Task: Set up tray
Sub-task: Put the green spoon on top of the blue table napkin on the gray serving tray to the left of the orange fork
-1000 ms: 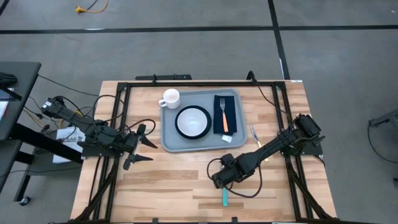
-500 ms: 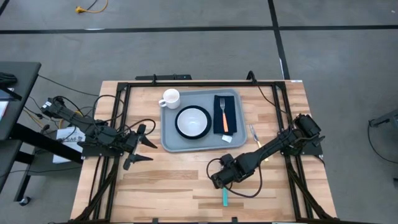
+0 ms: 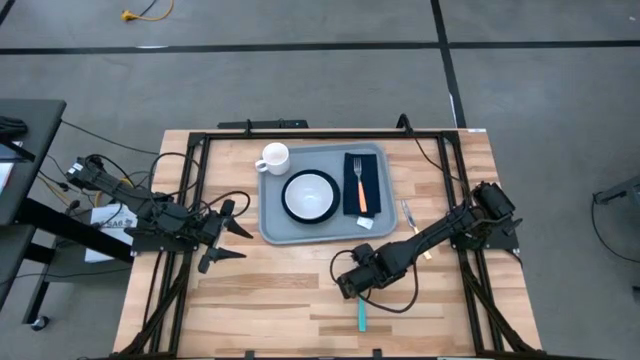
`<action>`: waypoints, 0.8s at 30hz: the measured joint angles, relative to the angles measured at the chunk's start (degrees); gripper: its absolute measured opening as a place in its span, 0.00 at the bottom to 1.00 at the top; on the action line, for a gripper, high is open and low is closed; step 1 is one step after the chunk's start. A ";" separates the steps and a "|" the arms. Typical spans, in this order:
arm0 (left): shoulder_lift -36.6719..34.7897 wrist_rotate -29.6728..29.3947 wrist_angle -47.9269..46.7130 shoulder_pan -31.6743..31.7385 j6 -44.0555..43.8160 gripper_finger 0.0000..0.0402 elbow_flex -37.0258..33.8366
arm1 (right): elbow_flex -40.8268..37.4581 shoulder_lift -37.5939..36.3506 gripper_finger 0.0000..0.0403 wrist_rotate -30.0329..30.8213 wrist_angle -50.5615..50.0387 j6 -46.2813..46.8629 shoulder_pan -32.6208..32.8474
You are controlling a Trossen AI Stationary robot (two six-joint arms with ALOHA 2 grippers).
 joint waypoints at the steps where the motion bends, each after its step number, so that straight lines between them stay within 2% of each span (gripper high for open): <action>1: 0.00 0.01 0.00 0.00 0.00 0.57 0.00 | 0.00 0.00 0.54 0.10 0.00 -0.01 -0.03; 11: 0.00 0.01 0.00 0.00 0.00 0.57 0.00 | 0.00 -0.01 0.51 2.71 0.00 -0.17 -0.15; 20: -0.01 0.02 -0.04 0.00 0.00 0.57 0.00 | 0.13 4.22 0.51 -2.65 1.60 -0.59 -0.15; 24: -0.02 0.00 -0.03 0.00 0.00 0.57 0.00 | 0.35 5.05 0.52 -3.15 2.22 -1.09 -0.17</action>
